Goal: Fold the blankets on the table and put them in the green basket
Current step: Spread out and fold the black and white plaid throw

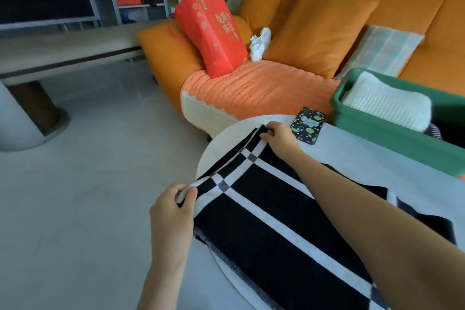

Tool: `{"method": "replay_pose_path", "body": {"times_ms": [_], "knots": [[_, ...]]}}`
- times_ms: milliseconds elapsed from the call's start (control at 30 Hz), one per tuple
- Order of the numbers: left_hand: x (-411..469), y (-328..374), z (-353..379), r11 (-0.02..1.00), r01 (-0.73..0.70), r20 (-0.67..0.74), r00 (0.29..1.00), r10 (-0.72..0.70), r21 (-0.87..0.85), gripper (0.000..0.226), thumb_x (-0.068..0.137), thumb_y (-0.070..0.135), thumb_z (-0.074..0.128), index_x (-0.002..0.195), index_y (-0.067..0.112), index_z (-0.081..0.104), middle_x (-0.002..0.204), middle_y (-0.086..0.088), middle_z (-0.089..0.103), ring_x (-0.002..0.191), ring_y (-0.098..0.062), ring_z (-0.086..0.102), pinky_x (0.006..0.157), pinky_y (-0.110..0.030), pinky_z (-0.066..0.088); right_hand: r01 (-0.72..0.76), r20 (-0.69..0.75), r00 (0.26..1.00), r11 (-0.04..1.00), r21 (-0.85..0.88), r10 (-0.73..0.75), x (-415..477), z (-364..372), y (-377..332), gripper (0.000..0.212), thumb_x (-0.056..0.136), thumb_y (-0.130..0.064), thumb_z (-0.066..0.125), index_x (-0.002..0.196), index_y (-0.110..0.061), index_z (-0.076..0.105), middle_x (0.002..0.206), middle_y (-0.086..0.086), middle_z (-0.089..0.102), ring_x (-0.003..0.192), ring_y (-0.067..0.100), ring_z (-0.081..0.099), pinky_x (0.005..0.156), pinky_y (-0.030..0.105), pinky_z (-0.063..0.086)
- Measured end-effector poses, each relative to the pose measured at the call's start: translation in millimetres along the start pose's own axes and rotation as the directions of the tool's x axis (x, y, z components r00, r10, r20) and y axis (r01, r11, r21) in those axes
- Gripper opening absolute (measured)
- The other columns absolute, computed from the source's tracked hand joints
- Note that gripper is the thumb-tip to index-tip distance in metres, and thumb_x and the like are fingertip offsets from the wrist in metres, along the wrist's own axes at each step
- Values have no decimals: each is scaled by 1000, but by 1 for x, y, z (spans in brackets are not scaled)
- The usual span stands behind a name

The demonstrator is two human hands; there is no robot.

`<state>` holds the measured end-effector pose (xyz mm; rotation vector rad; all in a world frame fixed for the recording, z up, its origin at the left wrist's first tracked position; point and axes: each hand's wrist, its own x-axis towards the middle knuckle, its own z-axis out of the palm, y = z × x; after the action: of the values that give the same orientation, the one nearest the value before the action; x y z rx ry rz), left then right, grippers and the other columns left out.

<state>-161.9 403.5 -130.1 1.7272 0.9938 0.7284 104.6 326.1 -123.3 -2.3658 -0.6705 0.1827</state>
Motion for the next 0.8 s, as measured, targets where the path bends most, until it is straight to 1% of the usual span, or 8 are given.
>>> {"method": "replay_pose_path", "body": {"times_ms": [100,267,333,367,500,633,733,800], "knots": [[8,-3,-3,999,33,15,999,-33,20,14,89,19,55,81,14,65,74,2,65,72,-11,58,55,-19,38,43,-62,997,999,-20,-45,4,5,-2,35,94,-21,54,127,-8,52,112,13,63,102,31,59,78,33,45],[9,11,-10,997,-40,-117,993,31,-70,14,94,24,50,86,19,60,79,14,61,73,8,55,60,-7,39,134,-230,964,991,-24,-136,12,7,-14,23,98,-24,44,117,-12,50,73,-4,54,59,18,48,52,31,31],[14,11,-9,996,-59,-159,986,49,-60,13,95,22,48,88,18,57,77,16,58,69,13,53,58,-1,36,137,-260,952,985,-107,-161,18,11,-19,24,98,-23,42,119,-13,48,81,0,58,66,24,54,55,33,35],[18,8,-6,998,-49,-163,986,44,-26,13,96,20,47,88,16,57,74,14,57,68,8,54,57,-2,36,116,-227,962,979,-169,-153,22,15,-19,25,98,-23,42,120,-13,48,86,5,61,74,29,58,58,33,37],[30,-19,7,976,64,-129,991,-37,209,17,96,21,44,96,13,59,80,1,59,72,-21,52,58,-28,36,58,-118,986,907,-417,-117,32,38,-11,27,100,-22,39,117,-6,51,109,15,61,103,32,53,70,34,38],[39,-39,11,958,111,-83,992,-93,263,15,93,20,50,99,12,61,95,-4,63,84,-25,56,70,-31,39,60,-128,982,862,-503,-142,32,45,-11,32,100,-25,38,122,-3,44,123,15,51,115,30,45,91,36,36],[38,-28,13,937,-15,-132,989,65,350,24,90,16,56,113,9,60,115,-13,56,107,-33,47,88,-39,37,32,-184,976,906,-422,-120,18,38,-9,44,98,-31,43,134,-8,37,134,12,39,124,29,34,102,37,27],[27,-10,14,924,-171,-131,965,227,343,27,90,14,56,117,11,59,118,-9,54,113,-29,43,90,-35,34,90,-163,973,922,-376,-161,-3,24,-7,48,98,-33,42,139,-11,34,145,11,30,132,29,26,107,39,20]]}}
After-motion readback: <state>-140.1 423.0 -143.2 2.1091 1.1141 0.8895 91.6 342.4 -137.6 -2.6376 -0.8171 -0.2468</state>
